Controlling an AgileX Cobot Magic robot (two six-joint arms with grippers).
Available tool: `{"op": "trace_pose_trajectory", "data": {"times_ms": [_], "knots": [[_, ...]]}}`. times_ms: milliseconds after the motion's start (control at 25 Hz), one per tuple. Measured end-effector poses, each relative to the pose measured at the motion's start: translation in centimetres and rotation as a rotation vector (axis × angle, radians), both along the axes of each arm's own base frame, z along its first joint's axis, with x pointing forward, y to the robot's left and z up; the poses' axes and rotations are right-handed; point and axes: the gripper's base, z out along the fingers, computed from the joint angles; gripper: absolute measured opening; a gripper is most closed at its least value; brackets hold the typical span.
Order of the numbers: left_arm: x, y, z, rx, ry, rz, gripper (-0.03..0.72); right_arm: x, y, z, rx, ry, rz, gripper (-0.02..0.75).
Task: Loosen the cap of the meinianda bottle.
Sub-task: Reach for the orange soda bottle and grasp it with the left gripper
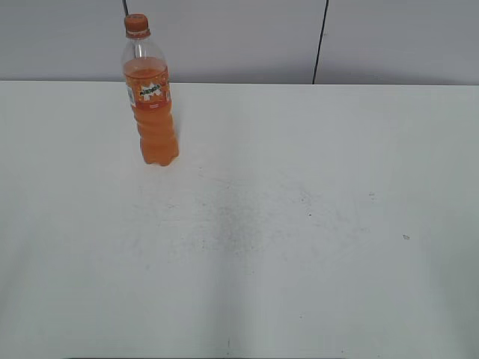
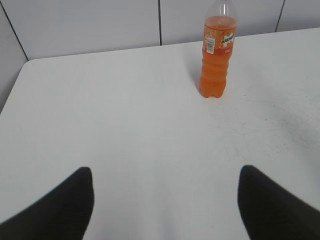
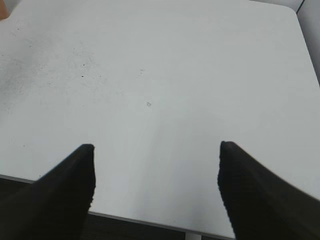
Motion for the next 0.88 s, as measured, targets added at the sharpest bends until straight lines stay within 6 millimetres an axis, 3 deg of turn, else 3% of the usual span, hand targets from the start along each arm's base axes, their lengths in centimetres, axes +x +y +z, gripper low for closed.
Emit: {"op": "trace_pose_trajectory", "data": {"times_ms": [360,480,680,880], "knots": [[0.1,0.0,0.0,0.004,0.001,0.003,0.540,0.0,0.0,0.0,0.000,0.000,0.000,0.574],[1.0,0.1,0.9,0.027,-0.007,0.018,0.540,0.0,0.0,0.0,0.000,0.000,0.000,0.574],[4.5,-0.4,3.4,0.038,-0.091,0.005,0.540,0.0,0.0,0.0,0.000,0.000,0.000,0.574],[10.2,-1.3,4.3,0.062,-0.120,-0.015,0.540,0.0,0.0,0.0,0.000,0.000,0.000,0.574]]}}
